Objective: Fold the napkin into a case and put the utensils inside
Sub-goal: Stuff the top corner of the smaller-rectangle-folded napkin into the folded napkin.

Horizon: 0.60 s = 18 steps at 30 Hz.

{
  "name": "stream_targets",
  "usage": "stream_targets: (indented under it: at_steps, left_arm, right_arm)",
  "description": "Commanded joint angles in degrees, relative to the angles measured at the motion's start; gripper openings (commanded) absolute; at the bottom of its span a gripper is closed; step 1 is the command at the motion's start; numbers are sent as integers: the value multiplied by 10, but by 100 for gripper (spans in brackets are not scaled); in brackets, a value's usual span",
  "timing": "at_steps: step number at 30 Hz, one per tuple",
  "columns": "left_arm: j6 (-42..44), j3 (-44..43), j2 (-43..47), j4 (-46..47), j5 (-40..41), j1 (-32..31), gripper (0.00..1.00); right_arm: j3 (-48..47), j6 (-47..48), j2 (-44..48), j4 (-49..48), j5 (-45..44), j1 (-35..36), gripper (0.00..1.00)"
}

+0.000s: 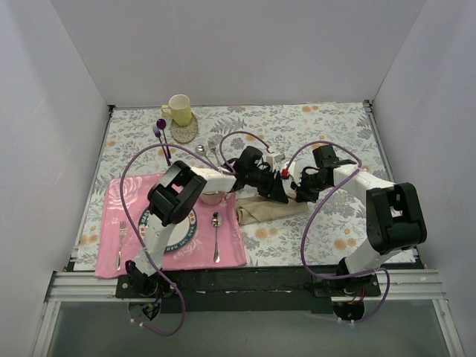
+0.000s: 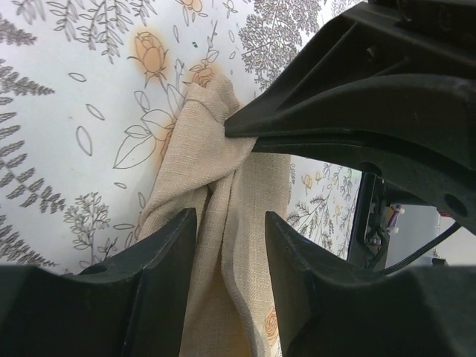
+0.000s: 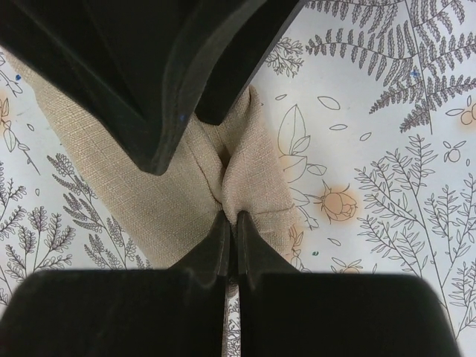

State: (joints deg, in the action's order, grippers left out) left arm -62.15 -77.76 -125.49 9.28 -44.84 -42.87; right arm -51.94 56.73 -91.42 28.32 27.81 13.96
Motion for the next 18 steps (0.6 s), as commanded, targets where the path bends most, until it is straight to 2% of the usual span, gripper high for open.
stream_targets:
  at_steps: [1, 4, 7, 9, 11, 12, 14, 18]
  left_arm:
    - [21, -19, 2, -9, -5, -17, 40]
    - [20, -19, -4, -15, -1, -18, 36]
    - [29, -25, -8, -32, 10, -18, 26]
    - [27, -21, -6, -33, 12, -16, 10]
    - [5, -13, -1, -14, 9, -9, 0]
    - [-4, -6, 3, -10, 6, -5, 0]
    - [-14, -6, 4, -12, 5, 1, 0]
    - [-10, -13, -10, -33, -12, 4, 0]
  right_arm:
    - [4, -19, 19, -7, 23, 4, 1]
    - [1, -23, 20, -4, 25, 4, 1]
    - [1, -26, 23, 2, 29, 4, 1]
    - [0, -23, 26, 7, 35, 4, 1]
    - [0, -15, 28, 17, 38, 4, 1]
    - [-2, -13, 27, 23, 41, 3, 1]
    - [-6, -9, 30, 35, 41, 3, 14]
    - [-27, -28, 34, 44, 47, 1, 23]
